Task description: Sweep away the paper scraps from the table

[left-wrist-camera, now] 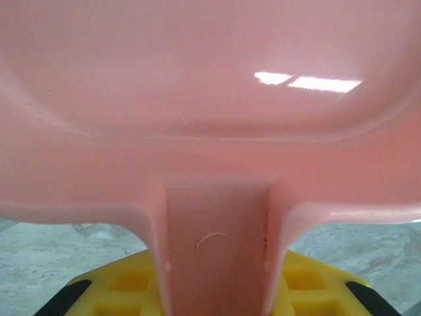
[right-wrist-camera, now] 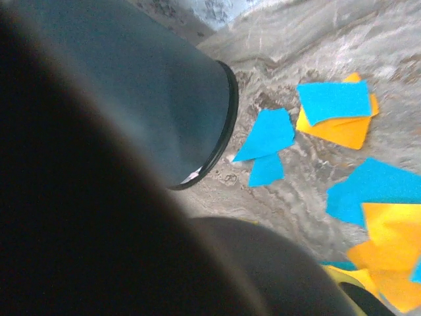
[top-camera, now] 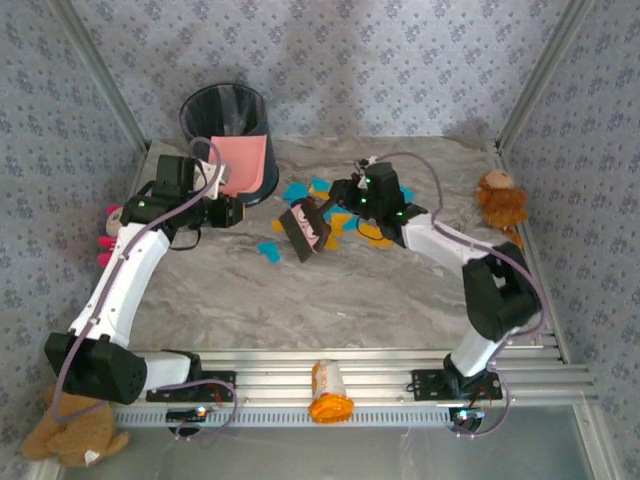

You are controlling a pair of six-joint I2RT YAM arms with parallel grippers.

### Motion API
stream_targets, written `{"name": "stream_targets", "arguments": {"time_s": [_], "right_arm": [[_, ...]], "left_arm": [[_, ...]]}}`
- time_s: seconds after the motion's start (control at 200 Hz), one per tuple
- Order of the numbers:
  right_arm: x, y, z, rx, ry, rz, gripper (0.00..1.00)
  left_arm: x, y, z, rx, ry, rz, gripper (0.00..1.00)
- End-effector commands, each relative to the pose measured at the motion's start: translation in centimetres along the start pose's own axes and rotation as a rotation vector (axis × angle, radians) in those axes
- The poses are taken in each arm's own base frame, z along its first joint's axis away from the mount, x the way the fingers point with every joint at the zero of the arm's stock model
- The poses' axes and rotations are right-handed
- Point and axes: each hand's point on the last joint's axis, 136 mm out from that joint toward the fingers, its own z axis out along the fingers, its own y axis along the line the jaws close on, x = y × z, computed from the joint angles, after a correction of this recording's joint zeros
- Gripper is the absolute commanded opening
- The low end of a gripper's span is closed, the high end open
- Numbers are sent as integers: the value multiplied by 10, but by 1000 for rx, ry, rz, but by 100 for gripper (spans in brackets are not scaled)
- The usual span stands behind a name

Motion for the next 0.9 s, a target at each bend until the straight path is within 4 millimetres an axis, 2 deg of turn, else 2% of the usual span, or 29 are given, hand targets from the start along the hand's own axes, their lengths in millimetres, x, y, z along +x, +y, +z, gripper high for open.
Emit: {"name": "stream_targets", "arguments": {"time_s": [0.0,0.14,0.28,0.415,0.675,0.894], "right_arm": [[-16,43,20,-124,-46,67,0],[-4,50,47,-122,-20,88,0],[8,34,66,-63,-11,135,0],[14,19,73,-12,-18,151,0],[23,-8,74,83,-26,141,0],[19,-32,51,227,-78,80,0]], "left_arm": [[-15,2,-14,-48,-99,78,0],[-13,9,-15,-88,-109,88,0],[-11,15,-13,-116,-100,95,0],[-10,18,-12,-130,-98,97,0],[-8,19,-11,-133,-89,98,0],[-7,19,-10,-131,-82,99,0]]}}
